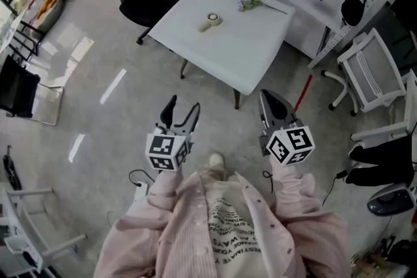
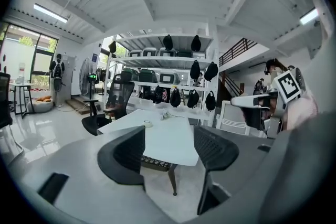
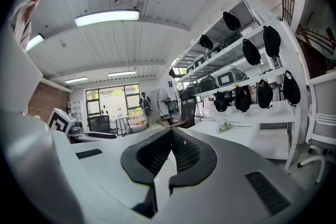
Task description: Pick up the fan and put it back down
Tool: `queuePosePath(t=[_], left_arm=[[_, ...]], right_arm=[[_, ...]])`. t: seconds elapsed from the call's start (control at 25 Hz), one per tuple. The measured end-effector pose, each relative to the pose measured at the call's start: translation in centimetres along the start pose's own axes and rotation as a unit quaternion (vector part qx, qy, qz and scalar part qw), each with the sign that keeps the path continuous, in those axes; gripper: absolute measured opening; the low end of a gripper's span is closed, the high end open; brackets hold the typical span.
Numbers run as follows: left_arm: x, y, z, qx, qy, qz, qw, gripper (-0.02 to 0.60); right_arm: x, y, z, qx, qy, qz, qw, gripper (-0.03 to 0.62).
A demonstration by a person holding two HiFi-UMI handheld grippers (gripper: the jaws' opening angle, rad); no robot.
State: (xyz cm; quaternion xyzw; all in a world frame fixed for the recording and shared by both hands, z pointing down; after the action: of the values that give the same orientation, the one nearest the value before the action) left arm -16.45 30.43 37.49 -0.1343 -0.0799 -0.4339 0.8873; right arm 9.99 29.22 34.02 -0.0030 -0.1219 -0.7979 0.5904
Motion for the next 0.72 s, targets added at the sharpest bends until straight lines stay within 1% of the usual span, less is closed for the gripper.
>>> queuePosePath(t=[0.12, 0.44, 0.72], left_arm=[[1.1, -1.6, -0.1, -0.002, -0.003, 0.003, 1.0, 0.267], [3.3, -4.6, -0.3, -0.004, -0.01, 0.01, 0.9999, 0.267], [6.0, -7.2, -0.7, -0.009, -0.009, 0.01, 0.9999, 0.267]], right_arm=[[1.9, 0.0, 0.1, 0.007, 0.001, 0.009, 1.0, -0.001], [5.8, -0.2, 0.4, 0.011, -0.006, 0.012, 1.0, -0.002], [9.5, 0.8, 0.7, 0.016, -0.012, 0.016, 1.0, -0.002]])
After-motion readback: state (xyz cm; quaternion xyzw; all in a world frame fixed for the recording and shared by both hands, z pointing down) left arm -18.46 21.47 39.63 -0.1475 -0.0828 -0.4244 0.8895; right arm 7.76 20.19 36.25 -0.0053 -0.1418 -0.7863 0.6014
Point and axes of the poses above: the fingertips, and each gripper's own axes: x forward along the fingers, y to its right, z out of its underside, the point moved 6 cm from there along -x, backward along the fingers, and after that the axes turned 12 degrees about z, right-handed, at the moved point
